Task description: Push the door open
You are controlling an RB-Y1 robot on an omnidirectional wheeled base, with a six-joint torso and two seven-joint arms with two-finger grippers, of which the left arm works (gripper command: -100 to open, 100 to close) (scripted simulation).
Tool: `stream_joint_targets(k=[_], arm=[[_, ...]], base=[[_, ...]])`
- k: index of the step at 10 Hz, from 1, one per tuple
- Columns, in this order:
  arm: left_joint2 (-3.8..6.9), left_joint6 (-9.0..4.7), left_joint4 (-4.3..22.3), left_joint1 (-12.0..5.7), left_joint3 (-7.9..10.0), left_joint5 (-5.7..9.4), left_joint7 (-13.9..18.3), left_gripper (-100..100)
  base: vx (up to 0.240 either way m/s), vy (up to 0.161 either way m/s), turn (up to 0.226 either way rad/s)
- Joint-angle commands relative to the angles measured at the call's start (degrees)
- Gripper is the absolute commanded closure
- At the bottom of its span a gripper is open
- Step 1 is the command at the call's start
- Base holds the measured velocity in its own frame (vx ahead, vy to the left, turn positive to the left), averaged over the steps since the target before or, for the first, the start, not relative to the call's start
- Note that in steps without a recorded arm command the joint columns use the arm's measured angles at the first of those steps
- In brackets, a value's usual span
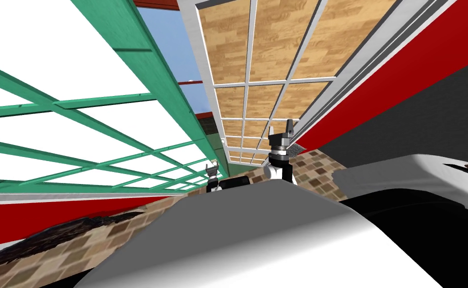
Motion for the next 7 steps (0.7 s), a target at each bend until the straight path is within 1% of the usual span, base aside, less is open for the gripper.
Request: stream_joint_targets(k=[1, 2, 7], arm=[[1.07, -1.25, 0.6, 0.33, 1.92, 0.57, -0.1, 100], [1.03, -1.44, 1.1, 0.09, 3.11, 0.76, -0.2, 100], [1.03, -1.44, 1.1, 0.09, 3.11, 0.76, -0.2, 100]], base=[[0.003, 0.012, -0.064], [0.003, 0.031, -0.097], [0.002, 0.007, -0.014]])
